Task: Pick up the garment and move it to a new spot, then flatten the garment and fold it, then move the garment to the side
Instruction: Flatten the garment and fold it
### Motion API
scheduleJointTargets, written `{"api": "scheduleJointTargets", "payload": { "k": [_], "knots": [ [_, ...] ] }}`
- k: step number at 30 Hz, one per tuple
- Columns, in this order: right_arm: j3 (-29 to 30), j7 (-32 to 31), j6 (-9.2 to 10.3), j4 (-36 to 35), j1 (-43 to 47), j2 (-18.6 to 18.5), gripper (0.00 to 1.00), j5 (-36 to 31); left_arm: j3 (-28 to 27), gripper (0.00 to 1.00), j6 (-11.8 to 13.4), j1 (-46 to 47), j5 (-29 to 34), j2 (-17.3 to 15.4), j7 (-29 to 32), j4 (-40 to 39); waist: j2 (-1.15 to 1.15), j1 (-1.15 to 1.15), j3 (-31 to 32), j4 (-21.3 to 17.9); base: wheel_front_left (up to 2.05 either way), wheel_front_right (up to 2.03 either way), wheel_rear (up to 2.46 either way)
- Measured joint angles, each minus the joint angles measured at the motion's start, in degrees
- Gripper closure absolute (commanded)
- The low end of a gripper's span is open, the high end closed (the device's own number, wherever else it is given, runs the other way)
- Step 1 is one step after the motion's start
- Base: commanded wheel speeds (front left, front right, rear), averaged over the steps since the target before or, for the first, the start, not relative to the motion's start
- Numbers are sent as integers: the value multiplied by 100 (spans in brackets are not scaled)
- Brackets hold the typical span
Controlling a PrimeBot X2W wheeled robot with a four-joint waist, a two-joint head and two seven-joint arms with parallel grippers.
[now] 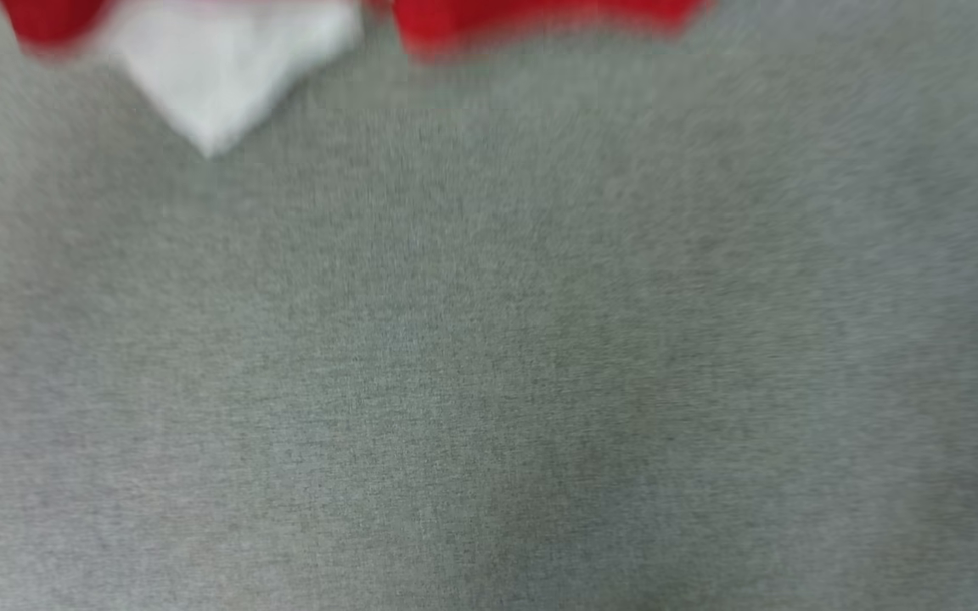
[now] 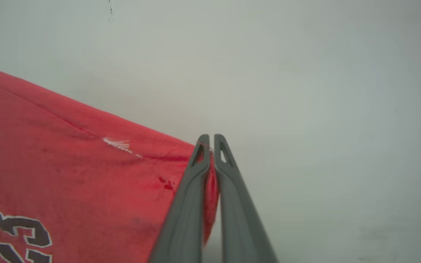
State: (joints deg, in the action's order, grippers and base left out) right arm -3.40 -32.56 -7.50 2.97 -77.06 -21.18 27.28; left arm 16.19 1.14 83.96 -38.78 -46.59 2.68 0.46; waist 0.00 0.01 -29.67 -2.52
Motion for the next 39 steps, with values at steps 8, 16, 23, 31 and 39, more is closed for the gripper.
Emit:
{"api": "scheduleJointTargets", "payload": {
  "k": [8,16,23,31,39],
  "knots": [
    [-165,1428,-1,1579,-1413,287,100,-824,346,100,-327,1770,487,768,-772,1979,0,0,-704,129,0,0,0],
    [-361,2440,0,2718,-1628,582,100,-1182,627,100,-560,1747,556,1310,-1495,2976,0,0,-942,321,0,0,0],
    [-623,2970,0,3350,-485,719,100,-950,916,100,-662,-9,435,1804,-1746,3123,0,-1,-721,441,0,0,0],
    [-1244,3040,0,3221,1416,382,100,-74,935,100,-558,-2509,588,1882,-1760,2104,0,-1,-90,515,0,0,0],
    [-1946,2654,0,2427,3211,-319,100,1113,1160,100,-241,-4948,415,1505,-1622,1187,0,-2,691,577,0,0,0]
  ]
}}
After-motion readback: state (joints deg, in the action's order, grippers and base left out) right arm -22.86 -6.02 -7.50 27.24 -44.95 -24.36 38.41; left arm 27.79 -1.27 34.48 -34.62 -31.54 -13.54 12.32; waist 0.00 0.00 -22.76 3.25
